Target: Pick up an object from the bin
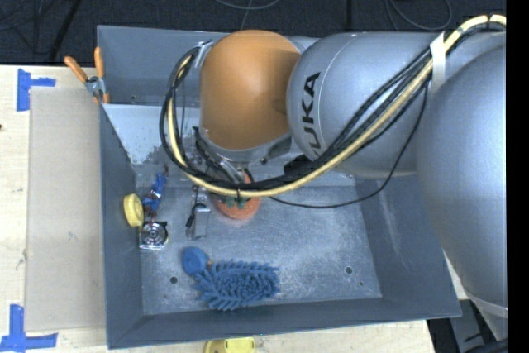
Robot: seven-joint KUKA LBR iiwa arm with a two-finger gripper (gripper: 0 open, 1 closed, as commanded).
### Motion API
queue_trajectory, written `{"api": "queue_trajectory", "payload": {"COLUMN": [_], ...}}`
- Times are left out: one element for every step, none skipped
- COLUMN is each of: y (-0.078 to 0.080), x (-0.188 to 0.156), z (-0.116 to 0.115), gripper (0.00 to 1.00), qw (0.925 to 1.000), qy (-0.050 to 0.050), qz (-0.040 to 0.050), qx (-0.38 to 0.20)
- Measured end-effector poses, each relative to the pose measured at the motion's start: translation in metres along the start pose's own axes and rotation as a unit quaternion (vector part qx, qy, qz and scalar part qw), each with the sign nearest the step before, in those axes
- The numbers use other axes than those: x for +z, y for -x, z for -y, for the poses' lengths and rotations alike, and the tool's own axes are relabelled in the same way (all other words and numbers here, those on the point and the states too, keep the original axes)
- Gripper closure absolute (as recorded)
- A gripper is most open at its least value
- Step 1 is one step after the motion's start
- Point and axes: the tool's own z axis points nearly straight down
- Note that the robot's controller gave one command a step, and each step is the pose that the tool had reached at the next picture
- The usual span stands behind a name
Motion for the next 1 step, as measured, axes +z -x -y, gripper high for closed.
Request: {"api": "queue_trajectory", "payload": {"y": [-0.0102], "x": [0.0029], "z": [0.0265], "gripper": [0.0], "qw": [0.9929], "qy": [-0.001], "qz": [-0.0032], "qx": [-0.119]}}
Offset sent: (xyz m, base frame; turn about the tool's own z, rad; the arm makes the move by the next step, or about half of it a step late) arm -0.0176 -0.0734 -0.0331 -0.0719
